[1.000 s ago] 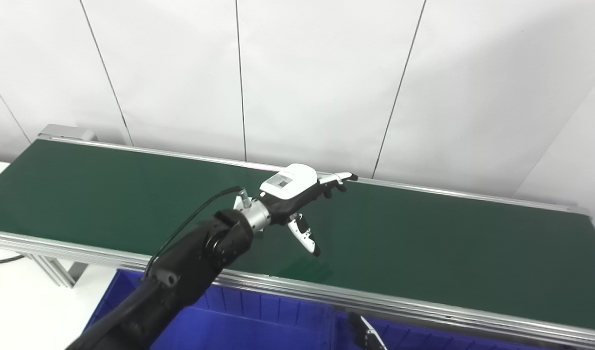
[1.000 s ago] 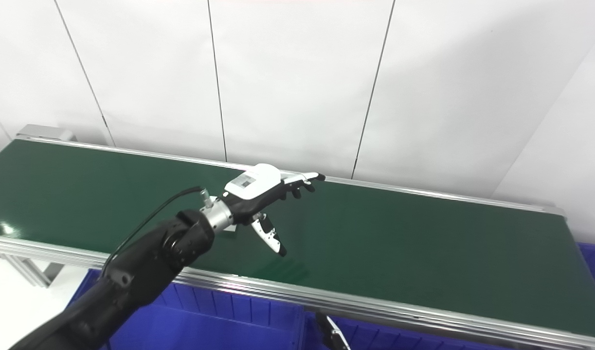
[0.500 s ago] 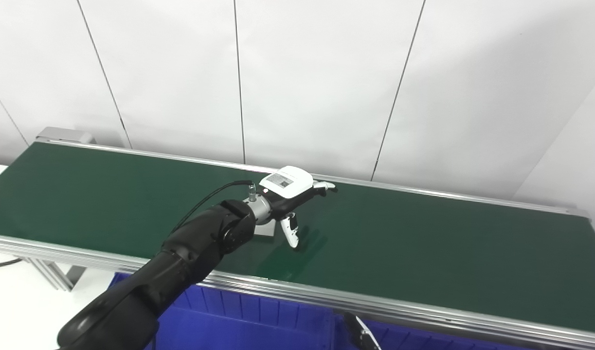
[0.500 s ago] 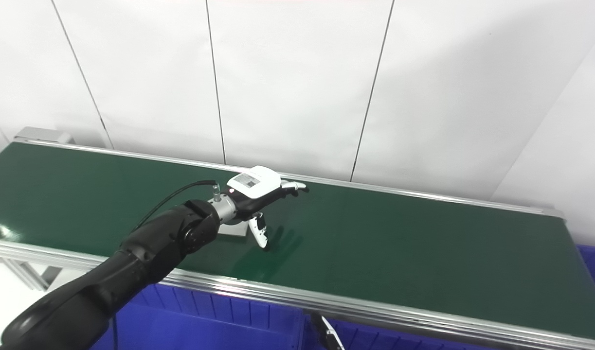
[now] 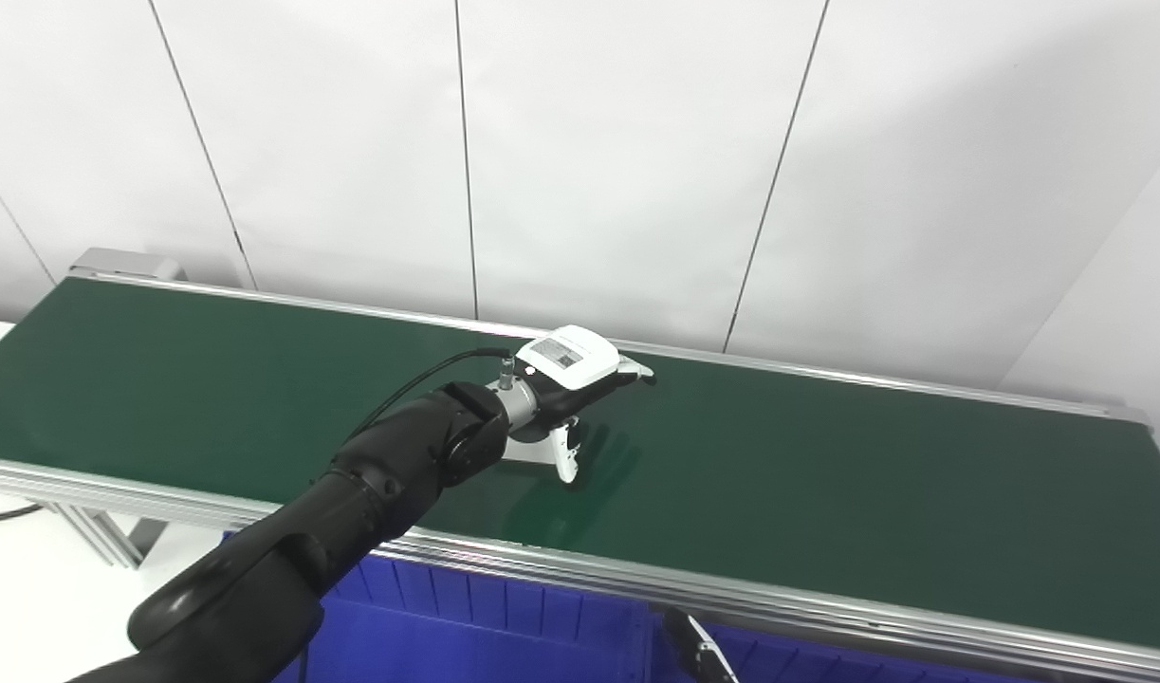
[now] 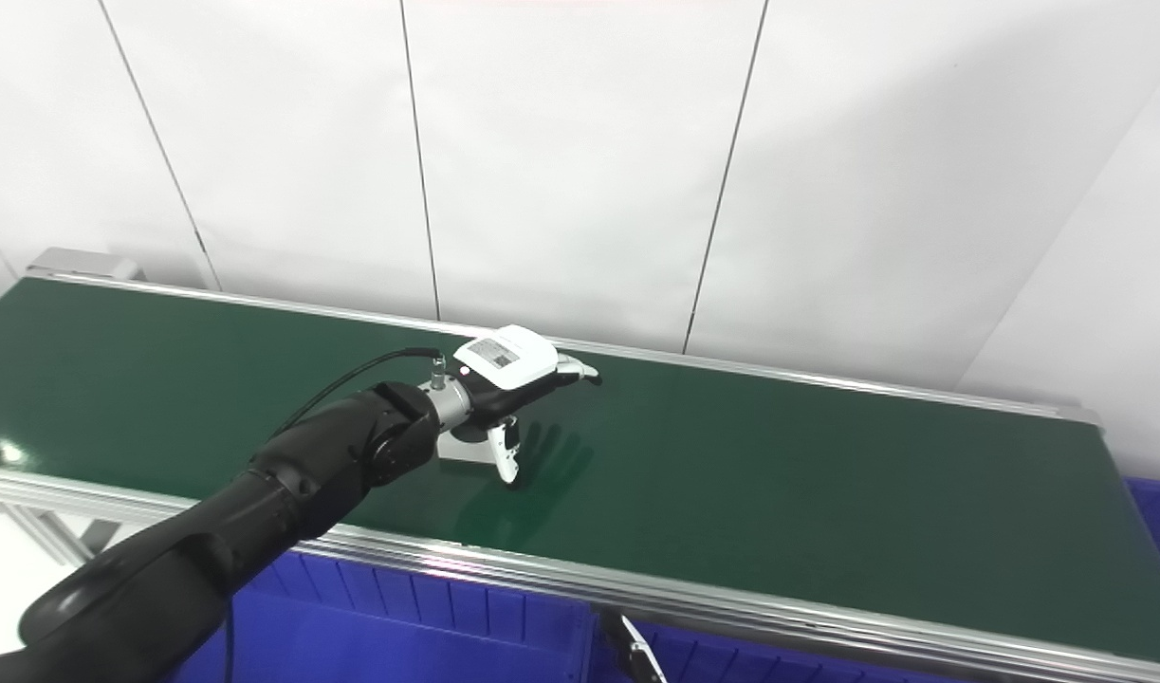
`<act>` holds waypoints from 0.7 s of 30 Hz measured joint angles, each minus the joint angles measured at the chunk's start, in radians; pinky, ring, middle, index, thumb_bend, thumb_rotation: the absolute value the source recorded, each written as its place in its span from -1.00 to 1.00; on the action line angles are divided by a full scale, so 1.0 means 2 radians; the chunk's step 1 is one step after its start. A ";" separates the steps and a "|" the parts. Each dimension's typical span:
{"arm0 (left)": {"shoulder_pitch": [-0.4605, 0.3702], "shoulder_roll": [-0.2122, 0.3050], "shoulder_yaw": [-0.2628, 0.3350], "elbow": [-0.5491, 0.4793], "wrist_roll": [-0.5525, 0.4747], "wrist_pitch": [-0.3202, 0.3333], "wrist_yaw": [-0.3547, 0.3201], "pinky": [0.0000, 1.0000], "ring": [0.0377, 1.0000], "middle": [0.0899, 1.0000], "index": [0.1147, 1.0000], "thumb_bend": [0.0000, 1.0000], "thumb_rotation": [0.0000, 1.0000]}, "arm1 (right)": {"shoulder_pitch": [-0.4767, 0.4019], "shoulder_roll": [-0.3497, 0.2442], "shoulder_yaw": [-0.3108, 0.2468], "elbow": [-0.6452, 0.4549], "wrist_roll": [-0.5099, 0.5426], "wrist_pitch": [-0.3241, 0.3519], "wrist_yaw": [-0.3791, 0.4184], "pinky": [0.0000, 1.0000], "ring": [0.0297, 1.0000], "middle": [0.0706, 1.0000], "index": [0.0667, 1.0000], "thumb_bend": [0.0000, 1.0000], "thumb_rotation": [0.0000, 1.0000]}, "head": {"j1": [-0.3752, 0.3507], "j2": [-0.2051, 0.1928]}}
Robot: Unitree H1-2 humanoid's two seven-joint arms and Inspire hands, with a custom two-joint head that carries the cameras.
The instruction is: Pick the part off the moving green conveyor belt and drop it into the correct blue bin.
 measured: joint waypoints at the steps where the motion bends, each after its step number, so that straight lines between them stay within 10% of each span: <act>1: -0.001 0.000 0.000 0.001 0.001 0.001 0.000 0.57 0.71 0.76 0.73 1.00 -0.92 | 0.000 0.000 0.001 0.000 -0.001 0.000 -0.001 0.87 0.86 0.79 0.77 0.76 0.98 | -0.001 0.000; 21: -0.028 -0.015 -0.052 0.066 0.034 0.029 0.046 0.62 0.68 0.68 0.59 0.95 -0.90 | 0.006 -0.003 0.009 -0.010 -0.004 0.000 -0.009 0.84 0.83 0.80 0.77 0.78 0.98 | -0.009 0.008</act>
